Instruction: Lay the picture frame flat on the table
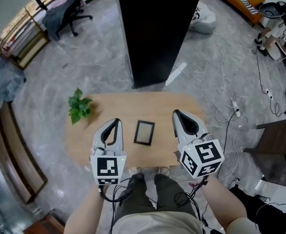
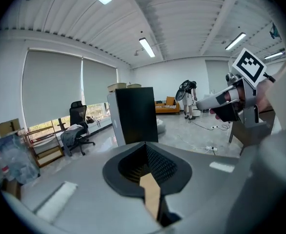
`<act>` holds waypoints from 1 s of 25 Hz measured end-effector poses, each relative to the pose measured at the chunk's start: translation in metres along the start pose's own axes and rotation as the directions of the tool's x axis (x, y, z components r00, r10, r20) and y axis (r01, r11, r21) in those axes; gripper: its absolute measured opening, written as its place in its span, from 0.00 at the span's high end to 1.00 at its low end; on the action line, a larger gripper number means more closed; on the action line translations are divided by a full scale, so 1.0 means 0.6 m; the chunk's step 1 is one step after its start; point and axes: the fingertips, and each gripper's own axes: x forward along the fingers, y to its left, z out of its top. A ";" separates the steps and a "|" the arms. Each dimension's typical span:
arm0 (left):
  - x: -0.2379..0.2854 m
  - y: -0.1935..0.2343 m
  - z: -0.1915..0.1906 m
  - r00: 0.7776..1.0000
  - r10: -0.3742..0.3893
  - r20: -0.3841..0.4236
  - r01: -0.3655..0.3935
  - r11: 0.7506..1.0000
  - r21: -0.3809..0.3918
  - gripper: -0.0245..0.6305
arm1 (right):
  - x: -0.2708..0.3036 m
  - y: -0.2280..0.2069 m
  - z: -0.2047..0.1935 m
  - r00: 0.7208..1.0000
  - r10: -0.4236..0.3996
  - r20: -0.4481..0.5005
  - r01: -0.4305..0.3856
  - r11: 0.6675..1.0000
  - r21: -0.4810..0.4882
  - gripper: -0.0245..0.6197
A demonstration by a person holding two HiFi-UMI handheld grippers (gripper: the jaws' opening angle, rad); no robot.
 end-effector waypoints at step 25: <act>-0.258 0.009 0.359 0.926 0.049 0.373 -0.061 0.998 0.021 0.93 | -0.267 0.120 0.316 0.941 0.071 0.330 0.010 0.971 -0.238 0.96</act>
